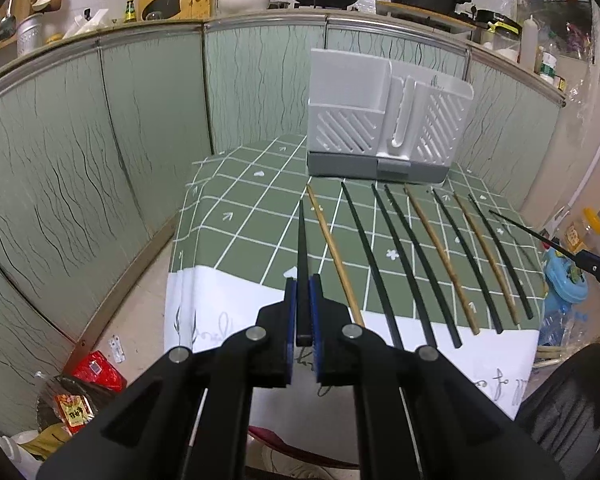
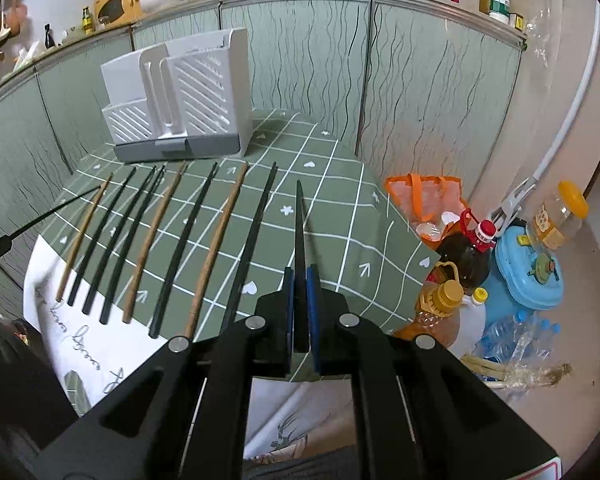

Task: Organize utensils
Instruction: 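Lift and carry the black chopsticks in both tools toward the utensil holder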

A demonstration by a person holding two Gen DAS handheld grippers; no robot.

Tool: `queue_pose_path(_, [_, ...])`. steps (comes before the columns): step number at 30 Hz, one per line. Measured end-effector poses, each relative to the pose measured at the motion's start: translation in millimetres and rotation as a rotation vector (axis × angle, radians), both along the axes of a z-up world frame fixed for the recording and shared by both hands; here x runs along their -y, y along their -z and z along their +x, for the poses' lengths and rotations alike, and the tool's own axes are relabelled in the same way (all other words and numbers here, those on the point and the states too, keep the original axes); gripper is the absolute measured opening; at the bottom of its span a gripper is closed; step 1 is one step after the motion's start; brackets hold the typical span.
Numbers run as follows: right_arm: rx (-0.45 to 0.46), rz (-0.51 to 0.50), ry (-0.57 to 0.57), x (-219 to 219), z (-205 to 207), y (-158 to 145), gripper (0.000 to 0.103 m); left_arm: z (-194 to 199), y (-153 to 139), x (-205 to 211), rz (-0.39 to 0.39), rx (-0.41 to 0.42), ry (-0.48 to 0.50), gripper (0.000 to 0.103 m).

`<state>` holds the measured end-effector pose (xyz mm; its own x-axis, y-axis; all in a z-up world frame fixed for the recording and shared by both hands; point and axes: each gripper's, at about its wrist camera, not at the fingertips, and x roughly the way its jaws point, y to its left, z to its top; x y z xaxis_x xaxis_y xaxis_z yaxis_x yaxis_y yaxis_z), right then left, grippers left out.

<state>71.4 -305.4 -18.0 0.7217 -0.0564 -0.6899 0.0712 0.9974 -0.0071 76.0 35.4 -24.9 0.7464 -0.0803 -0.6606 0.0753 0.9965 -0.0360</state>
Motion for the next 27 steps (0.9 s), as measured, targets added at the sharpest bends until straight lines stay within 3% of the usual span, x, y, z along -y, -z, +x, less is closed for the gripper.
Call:
queue_pose_path(15, [0.099,0.03,-0.014,4,7,-68,0.006,5,-58,-7,0.008,0.06,0.005,0.008])
queue_pose_path(27, [0.14,0.033,-0.032,11,37,-105,0.006,35,-94,-7,0.017,0.095,0.012,0.008])
